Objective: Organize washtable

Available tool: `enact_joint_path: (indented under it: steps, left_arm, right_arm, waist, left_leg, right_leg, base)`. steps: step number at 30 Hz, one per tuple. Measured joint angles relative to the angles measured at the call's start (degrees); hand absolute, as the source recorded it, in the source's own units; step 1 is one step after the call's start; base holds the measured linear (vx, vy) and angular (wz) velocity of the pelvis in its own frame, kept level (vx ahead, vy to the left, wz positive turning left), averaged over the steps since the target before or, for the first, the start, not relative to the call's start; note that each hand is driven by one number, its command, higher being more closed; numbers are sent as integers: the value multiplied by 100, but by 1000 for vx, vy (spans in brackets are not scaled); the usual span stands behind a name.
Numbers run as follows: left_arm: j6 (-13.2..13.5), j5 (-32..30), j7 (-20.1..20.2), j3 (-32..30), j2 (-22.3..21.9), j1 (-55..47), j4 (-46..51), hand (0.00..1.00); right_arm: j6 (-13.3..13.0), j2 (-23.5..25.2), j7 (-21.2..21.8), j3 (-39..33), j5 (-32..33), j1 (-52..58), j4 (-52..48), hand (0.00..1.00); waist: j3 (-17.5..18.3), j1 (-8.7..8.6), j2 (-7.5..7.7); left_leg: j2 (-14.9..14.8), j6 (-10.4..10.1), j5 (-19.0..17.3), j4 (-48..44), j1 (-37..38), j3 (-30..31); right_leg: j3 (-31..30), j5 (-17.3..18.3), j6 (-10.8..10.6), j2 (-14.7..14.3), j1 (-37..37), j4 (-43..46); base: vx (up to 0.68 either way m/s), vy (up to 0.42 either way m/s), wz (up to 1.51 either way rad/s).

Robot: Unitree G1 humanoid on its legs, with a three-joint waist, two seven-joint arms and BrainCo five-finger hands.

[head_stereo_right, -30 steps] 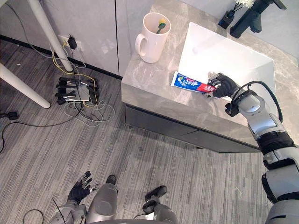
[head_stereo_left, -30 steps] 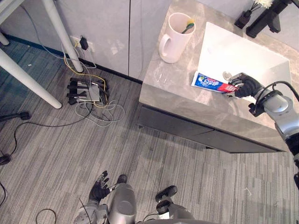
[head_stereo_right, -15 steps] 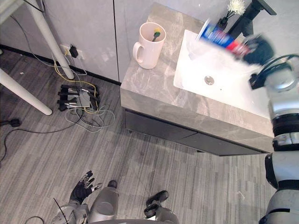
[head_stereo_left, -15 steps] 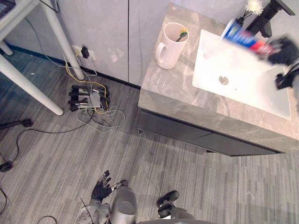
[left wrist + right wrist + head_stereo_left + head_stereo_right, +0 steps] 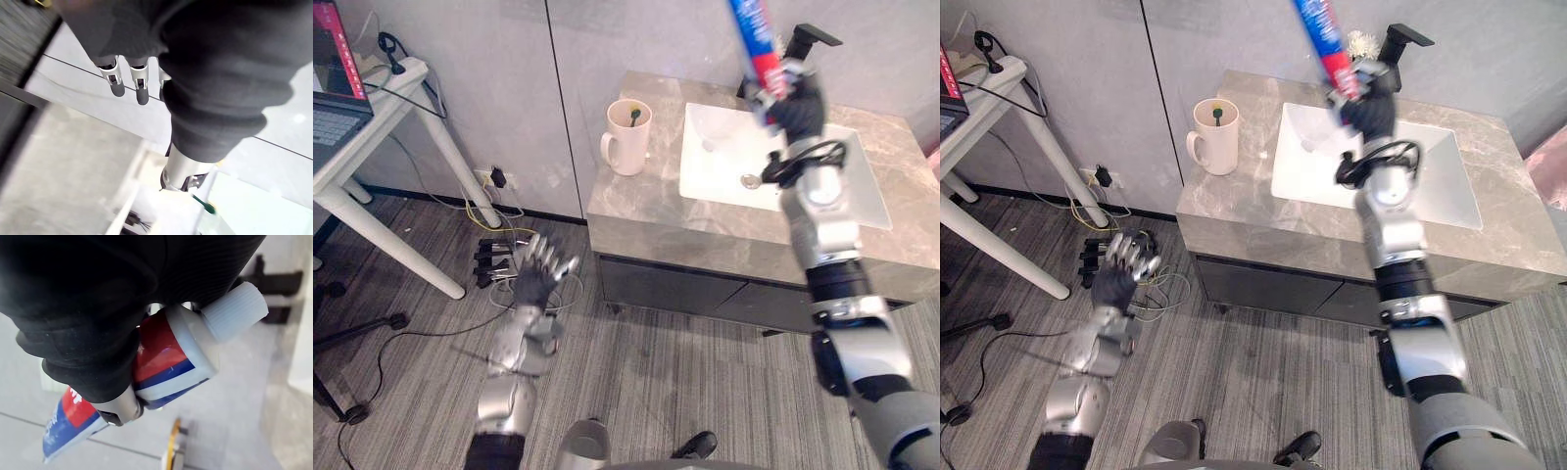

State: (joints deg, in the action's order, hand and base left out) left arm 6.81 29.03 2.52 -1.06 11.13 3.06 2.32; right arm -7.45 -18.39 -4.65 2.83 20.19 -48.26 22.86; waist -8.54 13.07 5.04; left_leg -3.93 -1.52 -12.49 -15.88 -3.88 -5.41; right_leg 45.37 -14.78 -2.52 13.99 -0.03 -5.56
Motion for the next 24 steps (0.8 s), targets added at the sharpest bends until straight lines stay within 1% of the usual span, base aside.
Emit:
enact_joint_path:
  steps: [4,6,8,9,12,14,17,19,24]
  left_arm:
    - [6,211,-141,239,331,714,526,0]
    - [4,378,-137,372,391,762,691,0]
    - [-28,467,-116,575,420,766,723,0]
    - [-48,482,-112,612,443,769,723,0]
    - [-146,552,-103,716,593,831,722,0]
    - [-173,659,0,802,665,836,722,0]
    - [-230,781,13,845,741,842,703,0]
    - [-263,909,78,908,754,920,637,0]
    - [-380,1085,254,1129,814,955,618,0]
  right_arm:
    - [12,764,154,473,4,299,-553,100]
    - [16,950,242,690,4,423,-746,100]
    - [23,1094,416,938,0,589,-892,100]
    - [28,1126,482,948,0,598,-892,100]
    - [35,1125,499,948,-9,607,-900,100]
    - [57,1125,565,980,-16,646,-905,100]
    - [97,1125,619,1137,-62,690,-961,100]
    - [119,1125,630,1147,-84,866,-1167,100]
    - [132,1111,695,1153,-254,1030,-1185,100]
  waist:
    - [6,-51,-2]
    - [59,-86,-4]
    - [204,-127,-3]
    - [233,-142,-2]
    - [240,-162,-2]
    - [240,-212,-1]
    - [240,-289,-1]
    - [240,-285,-1]
    - [241,-324,0]
  left_leg:
    - [14,2,23,-1,-1,1]
    - [17,1,23,0,-2,2]
    - [65,1,23,3,11,5]
    - [67,1,23,3,11,4]
    - [72,2,24,3,30,5]
    - [80,12,30,4,42,5]
    - [99,19,65,34,44,2]
    - [104,21,102,89,51,-8]
    - [106,-8,150,130,50,-17]
  right_leg:
    - [0,0,0,11,1,0]
    - [1,0,0,12,-1,0]
    - [1,0,0,19,8,0]
    - [0,0,0,20,8,0]
    - [0,0,0,22,26,0]
    - [1,0,0,29,40,0]
    - [3,0,0,47,31,-2]
    - [8,0,0,50,8,-3]
    - [13,1,2,45,-27,-3]
  base:
    - [-40,10,1]
    - [0,0,0]
    - [0,41,0]
    - [-2,36,-1]
    - [-14,5,0]
    - [-45,16,0]
    - [-12,4,0]
    - [-36,8,-2]
    - [-26,5,-3]
